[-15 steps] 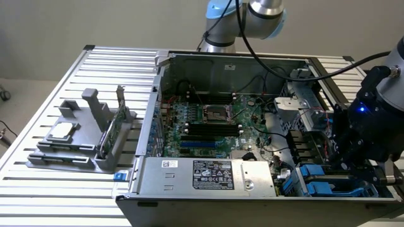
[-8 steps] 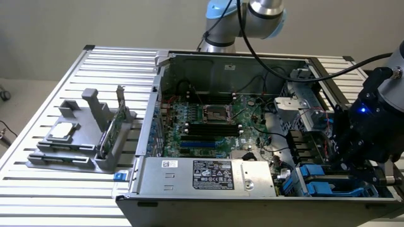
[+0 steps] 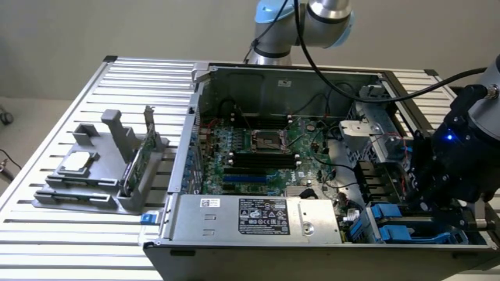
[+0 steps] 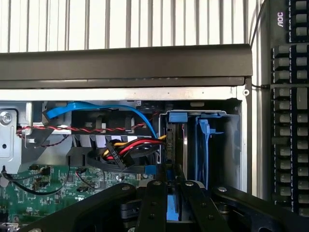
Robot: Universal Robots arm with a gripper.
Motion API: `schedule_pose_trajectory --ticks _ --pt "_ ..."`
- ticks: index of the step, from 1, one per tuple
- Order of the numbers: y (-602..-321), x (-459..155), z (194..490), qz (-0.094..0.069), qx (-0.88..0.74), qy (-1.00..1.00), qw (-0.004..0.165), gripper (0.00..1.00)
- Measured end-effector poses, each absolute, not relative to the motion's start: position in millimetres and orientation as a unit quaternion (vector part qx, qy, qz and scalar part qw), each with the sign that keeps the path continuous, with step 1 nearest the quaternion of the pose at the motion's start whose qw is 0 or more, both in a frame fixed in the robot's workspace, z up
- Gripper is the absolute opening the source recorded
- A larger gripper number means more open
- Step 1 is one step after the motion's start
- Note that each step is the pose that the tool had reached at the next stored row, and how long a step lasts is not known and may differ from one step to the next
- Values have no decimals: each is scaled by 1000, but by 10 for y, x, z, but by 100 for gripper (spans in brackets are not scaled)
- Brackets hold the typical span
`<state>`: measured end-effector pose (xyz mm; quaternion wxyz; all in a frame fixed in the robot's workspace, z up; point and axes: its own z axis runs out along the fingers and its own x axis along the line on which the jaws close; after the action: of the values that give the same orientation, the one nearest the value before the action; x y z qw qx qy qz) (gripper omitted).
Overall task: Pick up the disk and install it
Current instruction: 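Insert the second disk wire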
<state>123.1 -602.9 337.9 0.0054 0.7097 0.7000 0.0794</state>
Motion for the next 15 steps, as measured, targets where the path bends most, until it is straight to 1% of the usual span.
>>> schedule_pose_trajectory --ticks 15 --pt "-6029 1324 3332 73 711 700 -8 17"
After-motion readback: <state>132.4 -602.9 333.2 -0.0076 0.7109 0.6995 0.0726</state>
